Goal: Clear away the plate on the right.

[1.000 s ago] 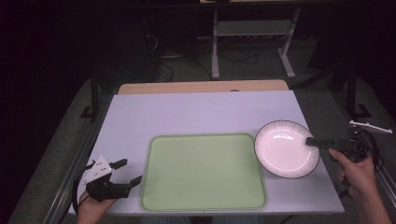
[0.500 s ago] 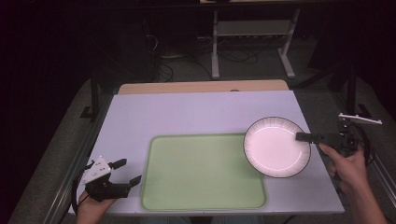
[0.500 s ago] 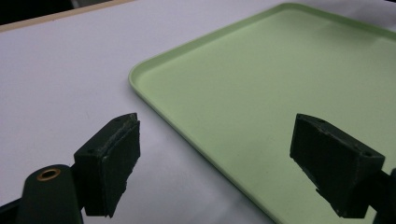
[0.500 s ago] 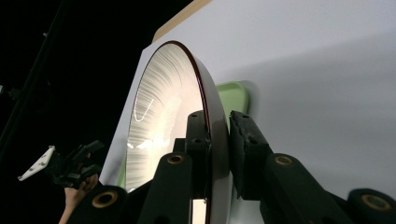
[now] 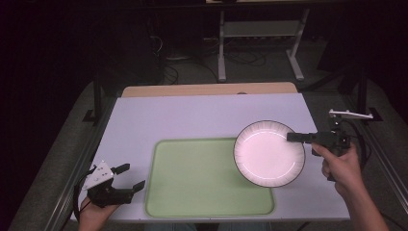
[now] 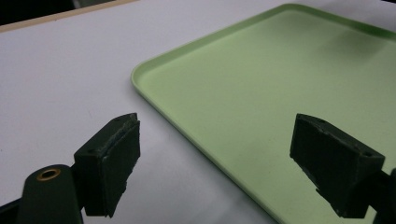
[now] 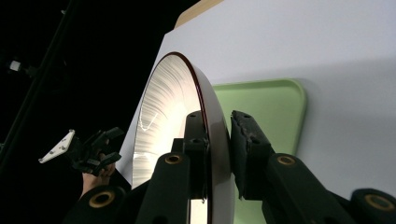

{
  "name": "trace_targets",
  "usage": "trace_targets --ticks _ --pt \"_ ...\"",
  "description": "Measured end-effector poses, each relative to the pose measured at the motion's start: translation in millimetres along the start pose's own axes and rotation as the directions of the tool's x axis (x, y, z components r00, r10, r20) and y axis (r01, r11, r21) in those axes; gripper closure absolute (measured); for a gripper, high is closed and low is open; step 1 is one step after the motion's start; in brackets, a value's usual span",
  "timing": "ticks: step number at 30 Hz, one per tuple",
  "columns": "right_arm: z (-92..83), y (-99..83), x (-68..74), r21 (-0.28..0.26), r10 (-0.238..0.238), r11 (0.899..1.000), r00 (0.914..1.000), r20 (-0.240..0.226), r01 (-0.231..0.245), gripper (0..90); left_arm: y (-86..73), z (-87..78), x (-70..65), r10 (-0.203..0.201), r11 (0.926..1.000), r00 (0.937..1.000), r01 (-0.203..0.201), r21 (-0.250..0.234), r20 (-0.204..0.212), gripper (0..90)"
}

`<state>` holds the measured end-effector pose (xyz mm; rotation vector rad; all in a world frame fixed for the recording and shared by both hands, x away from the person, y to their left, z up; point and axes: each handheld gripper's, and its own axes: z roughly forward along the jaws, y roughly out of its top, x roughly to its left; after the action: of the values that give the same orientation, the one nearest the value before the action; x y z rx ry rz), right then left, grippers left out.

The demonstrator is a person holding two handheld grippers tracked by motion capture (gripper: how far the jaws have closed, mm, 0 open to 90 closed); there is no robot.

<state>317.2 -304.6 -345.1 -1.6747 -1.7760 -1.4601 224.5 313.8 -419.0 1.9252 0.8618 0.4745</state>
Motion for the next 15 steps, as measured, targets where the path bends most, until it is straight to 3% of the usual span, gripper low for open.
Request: trace_targets --ticks 15 --pt "37.1 5.8 32.0 0.013 -0.023 1.0 0.9991 -0.036 0.023 76.1 0.0 -0.4 0.2 0.001 1.0 1.0 -0.001 -0.002 0.001 15.9"
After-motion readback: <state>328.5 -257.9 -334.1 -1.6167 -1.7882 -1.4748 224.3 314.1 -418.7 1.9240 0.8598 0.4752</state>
